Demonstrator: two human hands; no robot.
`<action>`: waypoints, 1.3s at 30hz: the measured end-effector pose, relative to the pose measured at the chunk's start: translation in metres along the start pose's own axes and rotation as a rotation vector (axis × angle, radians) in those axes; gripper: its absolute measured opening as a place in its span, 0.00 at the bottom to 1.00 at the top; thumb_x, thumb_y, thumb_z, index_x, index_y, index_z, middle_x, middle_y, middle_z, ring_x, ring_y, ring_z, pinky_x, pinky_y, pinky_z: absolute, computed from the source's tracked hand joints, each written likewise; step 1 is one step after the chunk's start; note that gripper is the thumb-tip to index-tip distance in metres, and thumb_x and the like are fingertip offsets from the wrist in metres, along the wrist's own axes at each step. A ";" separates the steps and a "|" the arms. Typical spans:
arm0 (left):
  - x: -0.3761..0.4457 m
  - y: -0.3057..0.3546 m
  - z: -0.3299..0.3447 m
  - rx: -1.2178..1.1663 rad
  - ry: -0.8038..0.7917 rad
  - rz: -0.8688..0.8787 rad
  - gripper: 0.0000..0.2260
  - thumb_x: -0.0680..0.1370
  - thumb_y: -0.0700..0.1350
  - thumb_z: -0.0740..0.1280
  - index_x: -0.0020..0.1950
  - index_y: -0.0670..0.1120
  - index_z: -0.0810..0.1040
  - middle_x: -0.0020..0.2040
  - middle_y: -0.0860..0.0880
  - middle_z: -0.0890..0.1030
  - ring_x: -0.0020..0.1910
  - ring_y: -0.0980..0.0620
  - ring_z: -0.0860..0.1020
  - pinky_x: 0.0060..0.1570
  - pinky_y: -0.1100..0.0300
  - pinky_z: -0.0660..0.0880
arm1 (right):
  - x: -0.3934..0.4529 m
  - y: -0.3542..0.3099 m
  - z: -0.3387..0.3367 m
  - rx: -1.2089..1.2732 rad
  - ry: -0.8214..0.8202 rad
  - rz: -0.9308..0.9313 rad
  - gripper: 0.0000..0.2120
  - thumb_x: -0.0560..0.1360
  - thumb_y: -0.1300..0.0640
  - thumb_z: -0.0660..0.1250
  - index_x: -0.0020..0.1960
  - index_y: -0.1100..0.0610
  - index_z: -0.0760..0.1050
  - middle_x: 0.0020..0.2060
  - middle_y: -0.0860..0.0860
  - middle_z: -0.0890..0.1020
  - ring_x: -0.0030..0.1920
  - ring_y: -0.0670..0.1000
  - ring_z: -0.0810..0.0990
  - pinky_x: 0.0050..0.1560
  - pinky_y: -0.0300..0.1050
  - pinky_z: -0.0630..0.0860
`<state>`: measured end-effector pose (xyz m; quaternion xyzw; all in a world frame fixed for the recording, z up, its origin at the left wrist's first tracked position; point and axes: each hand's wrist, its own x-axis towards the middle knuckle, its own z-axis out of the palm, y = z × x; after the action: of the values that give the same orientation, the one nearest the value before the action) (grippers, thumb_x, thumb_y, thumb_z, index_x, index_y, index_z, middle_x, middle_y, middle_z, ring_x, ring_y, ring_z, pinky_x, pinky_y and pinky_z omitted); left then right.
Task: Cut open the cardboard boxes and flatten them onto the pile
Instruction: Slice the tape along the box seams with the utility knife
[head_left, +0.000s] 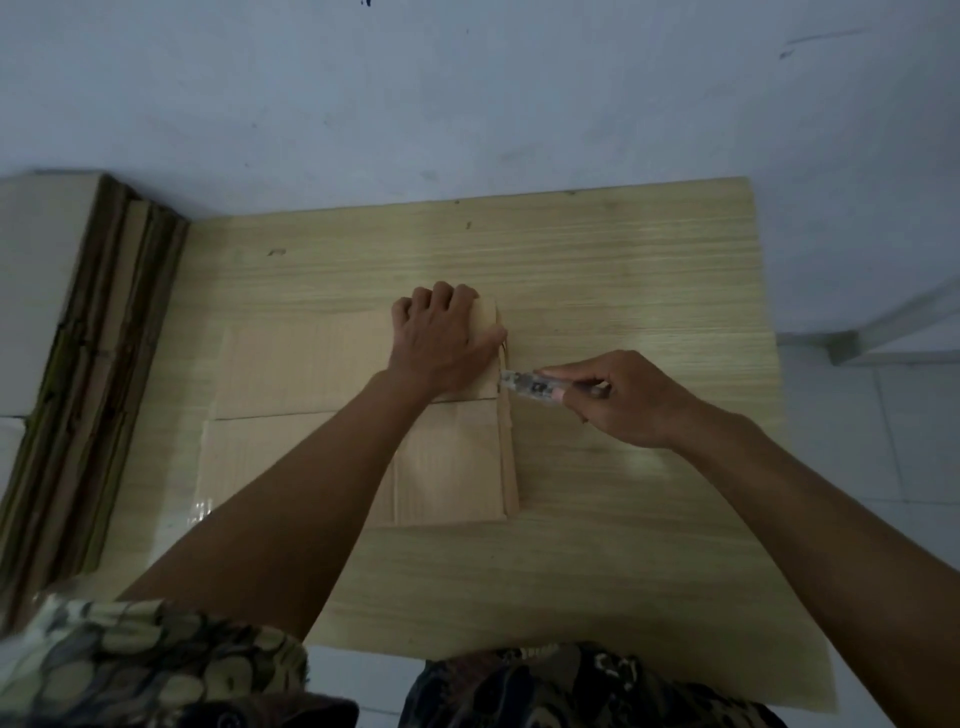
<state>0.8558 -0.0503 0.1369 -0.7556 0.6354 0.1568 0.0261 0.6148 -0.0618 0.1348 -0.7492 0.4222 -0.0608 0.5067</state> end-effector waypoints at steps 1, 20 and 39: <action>0.001 -0.001 -0.002 -0.012 -0.013 0.002 0.42 0.66 0.71 0.42 0.71 0.49 0.68 0.67 0.46 0.71 0.67 0.43 0.67 0.67 0.46 0.58 | 0.001 0.000 0.001 -0.016 0.008 -0.005 0.16 0.81 0.53 0.67 0.68 0.47 0.78 0.35 0.31 0.73 0.35 0.25 0.73 0.44 0.30 0.67; -0.112 0.000 0.047 -0.030 0.607 0.043 0.18 0.78 0.61 0.66 0.45 0.45 0.77 0.44 0.46 0.77 0.45 0.44 0.74 0.45 0.48 0.69 | -0.014 -0.004 0.023 -0.108 0.188 -0.007 0.16 0.81 0.47 0.65 0.67 0.41 0.78 0.55 0.45 0.85 0.40 0.37 0.73 0.47 0.39 0.70; -0.101 -0.001 0.053 -0.119 0.503 0.106 0.14 0.78 0.57 0.61 0.46 0.46 0.73 0.44 0.47 0.74 0.46 0.46 0.70 0.50 0.51 0.66 | -0.017 0.006 0.027 -0.061 0.171 -0.019 0.16 0.80 0.49 0.66 0.68 0.45 0.78 0.57 0.45 0.84 0.45 0.41 0.80 0.52 0.43 0.79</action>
<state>0.8317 0.0585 0.1137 -0.7368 0.6502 0.0024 -0.1853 0.6140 -0.0316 0.1230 -0.7602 0.4586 -0.1165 0.4453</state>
